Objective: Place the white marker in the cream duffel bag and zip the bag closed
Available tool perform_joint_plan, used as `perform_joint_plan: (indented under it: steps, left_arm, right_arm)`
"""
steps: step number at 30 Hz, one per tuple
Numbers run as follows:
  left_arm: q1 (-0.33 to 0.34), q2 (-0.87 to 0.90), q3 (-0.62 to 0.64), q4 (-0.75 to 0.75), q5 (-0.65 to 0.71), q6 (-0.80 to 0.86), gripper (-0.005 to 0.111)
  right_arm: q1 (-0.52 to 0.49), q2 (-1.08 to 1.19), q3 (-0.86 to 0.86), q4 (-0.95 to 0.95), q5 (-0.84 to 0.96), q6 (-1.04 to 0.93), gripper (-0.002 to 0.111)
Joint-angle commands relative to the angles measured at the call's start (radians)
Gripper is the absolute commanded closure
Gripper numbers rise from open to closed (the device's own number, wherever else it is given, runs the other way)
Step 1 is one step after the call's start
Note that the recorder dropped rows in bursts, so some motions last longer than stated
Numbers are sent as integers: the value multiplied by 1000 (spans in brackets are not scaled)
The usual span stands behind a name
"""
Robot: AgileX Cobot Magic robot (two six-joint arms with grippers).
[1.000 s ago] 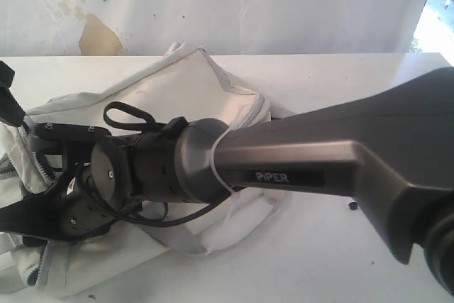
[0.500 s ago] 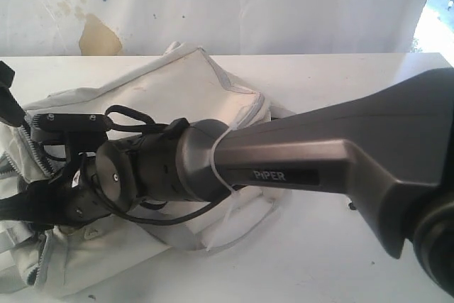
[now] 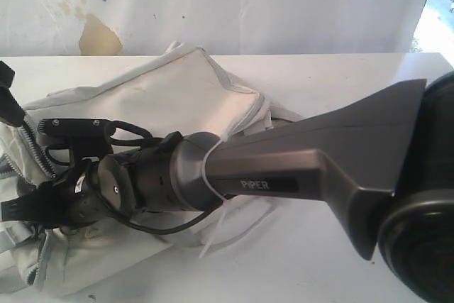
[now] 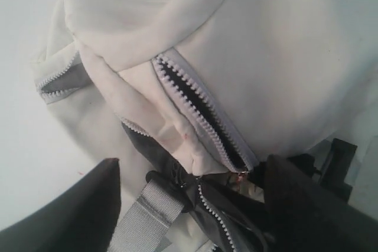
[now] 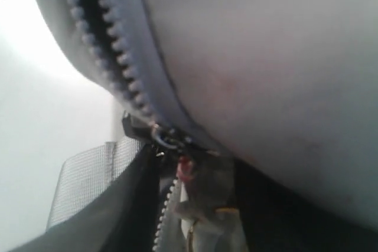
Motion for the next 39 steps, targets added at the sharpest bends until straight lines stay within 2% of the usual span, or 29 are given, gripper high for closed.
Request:
perform_joint_plan:
  steps: [1, 6, 12, 19, 30, 31, 34, 35, 39]
  left_arm:
    - [-2, -1, -2, 5, -5, -3, 32]
    - [-2, -1, -2, 5, -5, -3, 32]
    - [-2, -1, 19, -35, -5, -87, 32]
    - [-2, -1, 101, -161, -156, -119, 32]
    - [-2, -1, 244, -162, -411, -167, 33]
    - [-2, -1, 245, -171, -425, -167, 35]
    - [-2, 0, 245, -197, -453, -160, 56]
    - [-2, 4, 245, -197, -453, -160, 59]
    - [-2, 74, 245, -216, -434, -160, 61]
  right_arm:
    - [-9, 9, 5, -11, -16, -5, 84]
    - [-9, -4, 5, -11, 94, -5, 108]
    - [-9, -79, 5, -60, 230, -11, 108]
    - [-11, -99, 3, -77, 274, -11, 108]
    - [-11, -99, 3, -79, 303, -38, 108]
    - [-11, -99, 3, -79, 303, -38, 108]
    - [-11, -99, 3, -79, 296, -37, 108]
    - [-11, -99, 3, -79, 296, -37, 108]
    - [-11, -99, 3, -79, 294, -64, 108]
